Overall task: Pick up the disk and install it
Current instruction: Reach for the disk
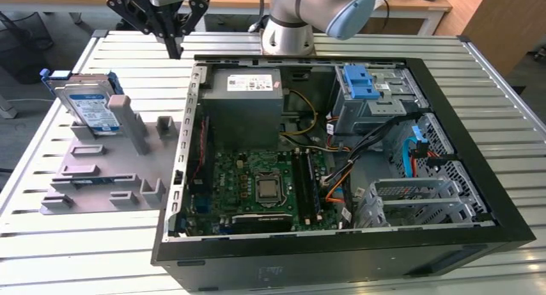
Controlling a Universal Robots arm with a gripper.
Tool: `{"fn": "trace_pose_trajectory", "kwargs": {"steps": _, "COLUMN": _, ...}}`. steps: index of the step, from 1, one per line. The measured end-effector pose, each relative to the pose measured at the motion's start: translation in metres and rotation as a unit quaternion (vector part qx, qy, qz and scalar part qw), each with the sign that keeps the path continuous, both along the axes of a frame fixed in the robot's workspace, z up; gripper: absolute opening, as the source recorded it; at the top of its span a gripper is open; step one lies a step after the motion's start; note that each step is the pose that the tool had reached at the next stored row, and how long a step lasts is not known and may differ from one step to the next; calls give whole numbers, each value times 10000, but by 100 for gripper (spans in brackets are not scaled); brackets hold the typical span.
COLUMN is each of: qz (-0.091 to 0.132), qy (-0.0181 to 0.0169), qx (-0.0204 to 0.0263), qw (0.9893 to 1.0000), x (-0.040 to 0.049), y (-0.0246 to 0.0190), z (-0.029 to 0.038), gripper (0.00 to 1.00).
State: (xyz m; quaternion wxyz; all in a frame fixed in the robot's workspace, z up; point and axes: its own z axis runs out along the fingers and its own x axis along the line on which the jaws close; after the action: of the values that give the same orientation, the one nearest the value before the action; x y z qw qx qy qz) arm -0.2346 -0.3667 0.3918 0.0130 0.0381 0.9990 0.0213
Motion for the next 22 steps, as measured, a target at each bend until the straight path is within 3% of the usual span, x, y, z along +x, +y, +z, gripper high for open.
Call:
{"fn": "trace_pose_trajectory", "kwargs": {"steps": 15, "qz": 0, "qy": 0, "qx": 0, "qw": 10000, "x": -156, "y": 32, "z": -3, "gripper": 11}}
{"fn": "trace_pose_trajectory", "kwargs": {"steps": 22, "qz": 0, "qy": 0, "qx": 1, "qw": 10000, "x": -277, "y": 65, "z": -5, "gripper": 11}}
